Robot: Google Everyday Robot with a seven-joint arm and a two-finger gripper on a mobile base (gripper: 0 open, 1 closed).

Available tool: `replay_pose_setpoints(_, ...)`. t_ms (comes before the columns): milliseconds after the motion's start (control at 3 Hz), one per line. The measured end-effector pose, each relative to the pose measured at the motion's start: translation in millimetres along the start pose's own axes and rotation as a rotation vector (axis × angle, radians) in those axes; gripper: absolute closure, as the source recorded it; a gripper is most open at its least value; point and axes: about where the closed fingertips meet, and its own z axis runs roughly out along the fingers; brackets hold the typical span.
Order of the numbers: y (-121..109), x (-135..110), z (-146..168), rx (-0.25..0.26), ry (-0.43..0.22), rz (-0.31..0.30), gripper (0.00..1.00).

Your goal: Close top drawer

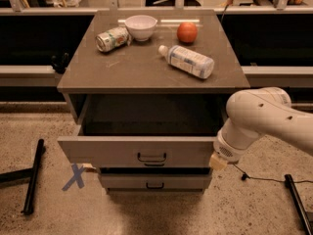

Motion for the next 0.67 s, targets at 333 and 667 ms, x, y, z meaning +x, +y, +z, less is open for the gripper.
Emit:
replay_pose_setpoints(333, -8.1, -40.0, 1.4, -0.002, -0.08, -0.02, 1.0)
replay_pose_setpoints(667, -8.1, -40.0, 1.4, -0.002, -0.08, -0.02, 1.0)
